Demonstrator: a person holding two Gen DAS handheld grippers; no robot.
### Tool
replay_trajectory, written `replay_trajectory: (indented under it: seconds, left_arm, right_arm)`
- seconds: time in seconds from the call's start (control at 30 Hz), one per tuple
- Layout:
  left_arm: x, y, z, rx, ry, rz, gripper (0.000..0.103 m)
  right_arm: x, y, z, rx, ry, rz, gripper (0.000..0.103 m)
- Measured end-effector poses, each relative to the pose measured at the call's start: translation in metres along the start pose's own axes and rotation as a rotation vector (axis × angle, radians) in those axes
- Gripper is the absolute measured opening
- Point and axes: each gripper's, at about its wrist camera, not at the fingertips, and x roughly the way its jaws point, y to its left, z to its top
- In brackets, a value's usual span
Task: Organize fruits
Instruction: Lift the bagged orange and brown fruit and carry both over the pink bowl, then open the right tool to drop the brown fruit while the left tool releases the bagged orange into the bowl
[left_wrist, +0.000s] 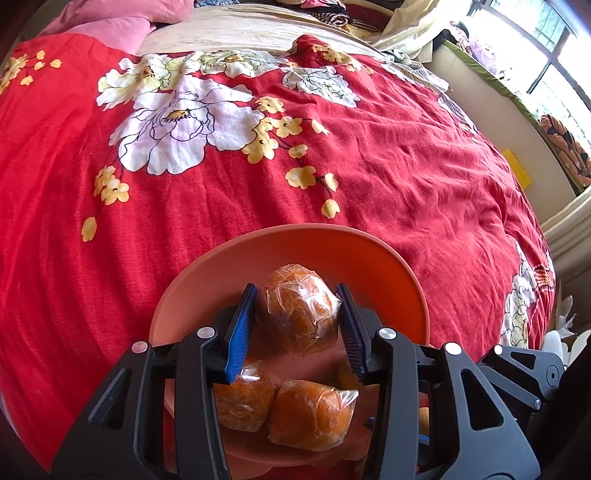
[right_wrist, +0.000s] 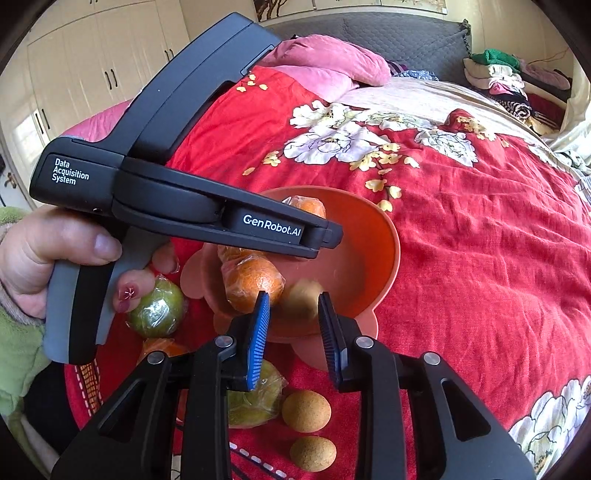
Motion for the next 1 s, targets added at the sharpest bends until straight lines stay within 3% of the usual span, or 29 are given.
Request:
replay_trajectory:
  seconds: [0.43, 0.8, 1.0]
  left_arm:
    - [-0.001, 0.000, -0.001, -0.005, 0.002, 0.005, 0.035]
    - [-0.012, -0.003, 0.001, -0.007, -0.021, 0.014, 0.037]
    - [-0.026, -0.005, -0.001, -0.007, -0.050, 0.021, 0.044]
  right_arm:
    - [-0.012, 0.000, -0.004, 0.033, -0.016, 0.029, 0.041]
    - [-0.023, 0.000, -0.006, 0.045, -0.041, 0.017, 0.046]
    - [-0.028, 0.001, -0.006, 0.043, -0.051, 0.010, 0.051]
